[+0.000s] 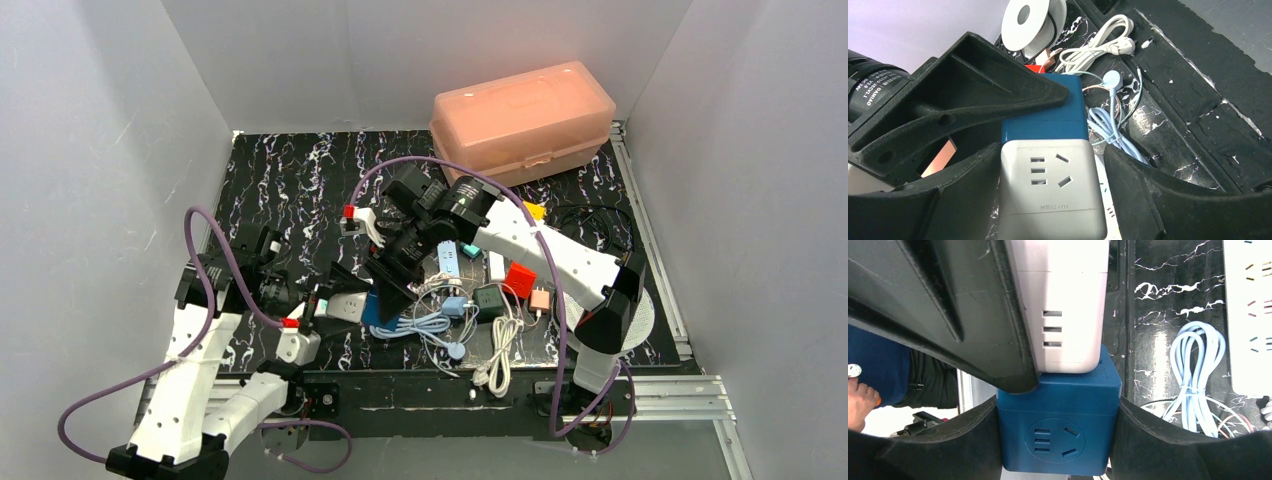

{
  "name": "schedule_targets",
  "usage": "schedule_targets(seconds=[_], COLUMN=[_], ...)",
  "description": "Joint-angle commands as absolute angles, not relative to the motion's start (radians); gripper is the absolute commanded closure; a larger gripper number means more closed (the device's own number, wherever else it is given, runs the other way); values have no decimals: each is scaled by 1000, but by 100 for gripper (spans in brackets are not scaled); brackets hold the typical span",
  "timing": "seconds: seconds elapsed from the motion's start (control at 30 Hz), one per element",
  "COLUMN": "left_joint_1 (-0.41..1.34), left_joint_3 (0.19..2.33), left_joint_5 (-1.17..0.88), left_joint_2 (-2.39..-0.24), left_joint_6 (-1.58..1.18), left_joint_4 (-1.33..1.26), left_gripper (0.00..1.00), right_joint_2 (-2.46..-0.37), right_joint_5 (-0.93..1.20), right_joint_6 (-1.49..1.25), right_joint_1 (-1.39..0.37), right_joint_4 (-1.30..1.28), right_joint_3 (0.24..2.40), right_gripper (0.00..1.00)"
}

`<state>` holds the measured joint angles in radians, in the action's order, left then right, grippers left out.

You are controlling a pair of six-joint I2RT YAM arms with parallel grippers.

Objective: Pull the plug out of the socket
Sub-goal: Remove the plug from the socket.

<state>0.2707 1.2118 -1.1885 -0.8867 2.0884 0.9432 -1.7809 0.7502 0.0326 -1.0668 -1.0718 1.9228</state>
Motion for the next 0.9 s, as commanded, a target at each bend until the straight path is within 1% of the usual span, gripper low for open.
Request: schedule_targets(seconds=[0.0, 0.13, 0.3, 0.37, 0.4, 0.47, 0.53, 0.63, 0.67, 0.73, 0.87], left_joint_1=[277, 276, 278, 278, 279, 283, 286, 291, 293, 293, 294], left_joint_3=[1187, 1173, 1161, 1160, 1159, 1159, 1161, 1158, 1157, 1145, 1115], left_joint_5=[-1232, -1230, -1217, -1207, -1199, -1187, -1184, -1187, -1186, -1184, -1181], left_joint_2=[-885, -887, -893, -893, -893, -892, -891, -890, -889, -884, -869], left_joint_6=[2686, 2674, 2680, 2688, 2694, 2700, 2703, 2704, 2706, 2706, 2705], left_joint_4=[1060, 1021, 985, 983, 983, 983, 983, 980, 976, 964, 922], left_gripper=[27, 26, 17, 19, 21, 30, 45, 70, 76, 86, 94], right_joint_2=[-1766, -1763, -1752, -1746, -1740, -1735, -1735, -1734, -1731, -1725, -1696], right_joint_5=[797, 799, 809, 814, 814, 818, 822, 823, 823, 822, 825], right_joint_6=[16, 11, 8, -4, -15, -20, -22, -22, -20, -18, -14], right_joint_1=[-1061, -1062, -1063, -1062, -1063, -1063, -1064, -1065, -1065, -1065, -1065], right_joint_4=[-982, -978, -960, -948, -939, -929, -926, -930, -934, -945, -951], right_joint_3=[1985, 1982, 1973, 1962, 1953, 1938, 1933, 1930, 1928, 1922, 1889], right_gripper=[99, 99, 99, 99, 99, 99, 99, 99, 99, 99, 99])
